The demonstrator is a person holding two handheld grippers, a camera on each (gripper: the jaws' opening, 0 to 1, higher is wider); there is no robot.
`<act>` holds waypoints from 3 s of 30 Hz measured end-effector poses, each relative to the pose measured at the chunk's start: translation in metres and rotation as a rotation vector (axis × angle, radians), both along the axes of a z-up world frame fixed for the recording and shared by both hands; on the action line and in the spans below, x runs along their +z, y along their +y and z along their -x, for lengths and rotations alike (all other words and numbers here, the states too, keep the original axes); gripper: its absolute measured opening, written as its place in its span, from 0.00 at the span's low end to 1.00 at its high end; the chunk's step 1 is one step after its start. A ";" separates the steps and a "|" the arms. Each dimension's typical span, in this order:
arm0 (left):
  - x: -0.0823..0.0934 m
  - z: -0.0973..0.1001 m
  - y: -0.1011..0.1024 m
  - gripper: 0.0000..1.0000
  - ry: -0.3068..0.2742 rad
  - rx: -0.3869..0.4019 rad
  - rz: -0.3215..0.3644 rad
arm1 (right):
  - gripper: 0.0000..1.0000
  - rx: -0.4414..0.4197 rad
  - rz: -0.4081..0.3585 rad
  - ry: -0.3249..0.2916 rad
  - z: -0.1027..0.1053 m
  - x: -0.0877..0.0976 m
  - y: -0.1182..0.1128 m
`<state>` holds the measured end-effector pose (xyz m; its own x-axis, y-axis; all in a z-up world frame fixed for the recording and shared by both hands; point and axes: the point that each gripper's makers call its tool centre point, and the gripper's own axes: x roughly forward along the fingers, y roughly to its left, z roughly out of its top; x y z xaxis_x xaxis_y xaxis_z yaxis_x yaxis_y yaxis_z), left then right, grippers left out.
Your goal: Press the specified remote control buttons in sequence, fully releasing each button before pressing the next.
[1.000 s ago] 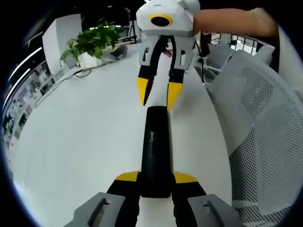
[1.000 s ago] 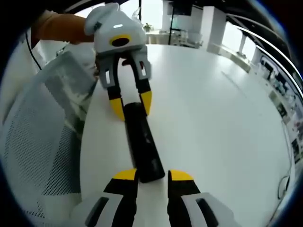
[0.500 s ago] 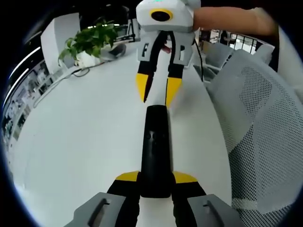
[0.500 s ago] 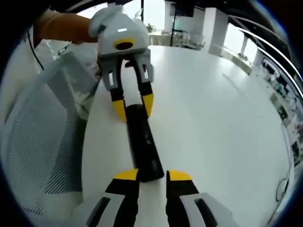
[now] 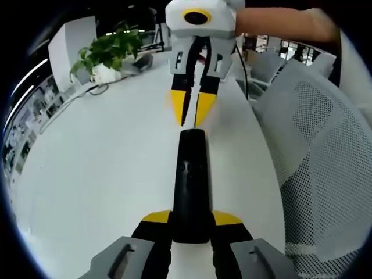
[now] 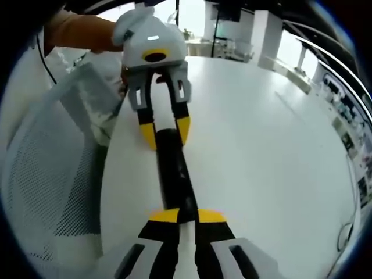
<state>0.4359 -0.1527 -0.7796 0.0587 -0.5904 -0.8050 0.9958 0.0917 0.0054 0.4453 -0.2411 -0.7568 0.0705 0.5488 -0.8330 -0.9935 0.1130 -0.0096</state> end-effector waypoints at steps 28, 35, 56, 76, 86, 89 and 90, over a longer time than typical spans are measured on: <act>0.000 0.001 0.000 0.25 -0.002 -0.016 -0.010 | 0.00 0.199 0.218 -0.037 0.007 0.002 -0.006; 0.000 0.001 0.000 0.25 -0.001 -0.022 -0.010 | 0.00 0.212 0.243 -0.022 0.008 0.000 -0.006; 0.000 0.000 0.000 0.25 -0.003 -0.029 -0.014 | 0.00 0.248 0.310 0.005 0.009 -0.009 -0.004; 0.001 -0.001 0.002 0.25 0.001 -0.036 -0.013 | 0.00 0.260 0.334 0.021 0.006 -0.014 -0.001; 0.001 -0.001 0.003 0.25 0.000 -0.035 -0.015 | 0.00 0.264 0.345 0.024 0.007 -0.015 -0.001; 0.001 -0.001 0.003 0.25 -0.001 -0.035 -0.016 | 0.00 0.263 0.348 0.024 0.006 -0.015 -0.001; 0.001 -0.001 0.003 0.25 -0.001 -0.035 -0.016 | 0.00 0.263 0.350 0.024 0.006 -0.015 -0.001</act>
